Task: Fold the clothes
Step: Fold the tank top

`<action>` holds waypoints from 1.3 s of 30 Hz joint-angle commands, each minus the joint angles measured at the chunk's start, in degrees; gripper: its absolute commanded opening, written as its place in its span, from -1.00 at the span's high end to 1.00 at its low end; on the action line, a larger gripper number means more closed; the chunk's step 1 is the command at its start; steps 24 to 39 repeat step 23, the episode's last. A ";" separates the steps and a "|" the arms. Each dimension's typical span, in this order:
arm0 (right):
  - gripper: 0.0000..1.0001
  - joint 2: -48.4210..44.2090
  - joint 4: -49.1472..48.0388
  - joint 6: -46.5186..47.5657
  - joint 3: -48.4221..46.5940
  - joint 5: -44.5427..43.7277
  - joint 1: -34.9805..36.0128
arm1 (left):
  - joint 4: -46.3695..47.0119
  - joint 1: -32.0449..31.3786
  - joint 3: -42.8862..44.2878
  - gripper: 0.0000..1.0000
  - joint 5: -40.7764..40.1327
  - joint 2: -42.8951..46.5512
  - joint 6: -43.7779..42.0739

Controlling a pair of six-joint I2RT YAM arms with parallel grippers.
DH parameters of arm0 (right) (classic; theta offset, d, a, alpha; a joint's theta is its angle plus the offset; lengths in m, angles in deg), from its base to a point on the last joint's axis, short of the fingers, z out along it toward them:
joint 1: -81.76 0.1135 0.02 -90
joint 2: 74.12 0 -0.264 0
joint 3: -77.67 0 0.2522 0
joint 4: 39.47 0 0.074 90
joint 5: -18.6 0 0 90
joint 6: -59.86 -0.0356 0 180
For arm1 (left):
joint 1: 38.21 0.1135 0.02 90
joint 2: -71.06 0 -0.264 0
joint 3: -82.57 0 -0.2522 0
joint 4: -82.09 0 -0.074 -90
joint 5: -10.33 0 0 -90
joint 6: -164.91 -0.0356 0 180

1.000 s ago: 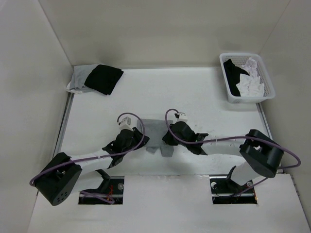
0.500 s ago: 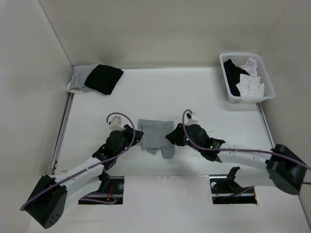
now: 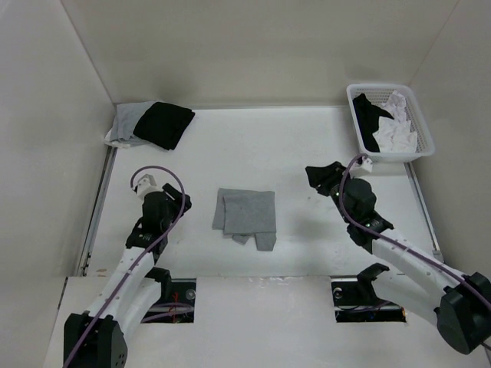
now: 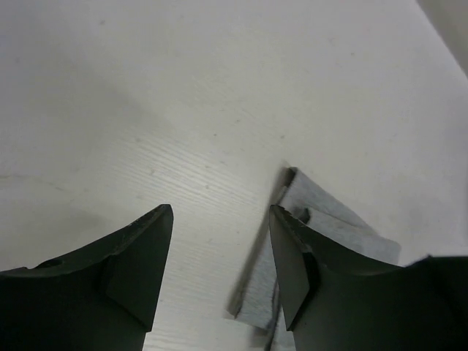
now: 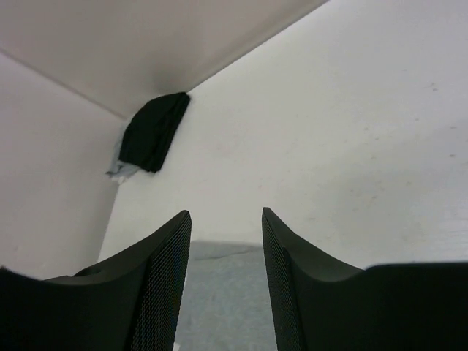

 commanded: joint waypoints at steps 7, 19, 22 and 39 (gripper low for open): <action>0.02 10.67 -10.92 0.37 5.62 -1.73 -3.06 | -4.91 5.77 2.70 -0.09 -0.22 -3.79 -1.25; 0.02 12.17 -11.01 0.72 5.71 -0.94 -3.41 | -0.77 5.43 3.22 -0.06 0.14 -6.95 -2.04; 0.02 13.14 -11.01 0.72 5.10 -0.50 -3.06 | -0.69 4.02 2.79 -0.15 -0.22 -6.26 -2.39; 0.02 13.40 -11.01 0.72 4.92 -0.15 -3.06 | -0.60 3.84 2.35 -0.20 -0.22 -5.73 -2.22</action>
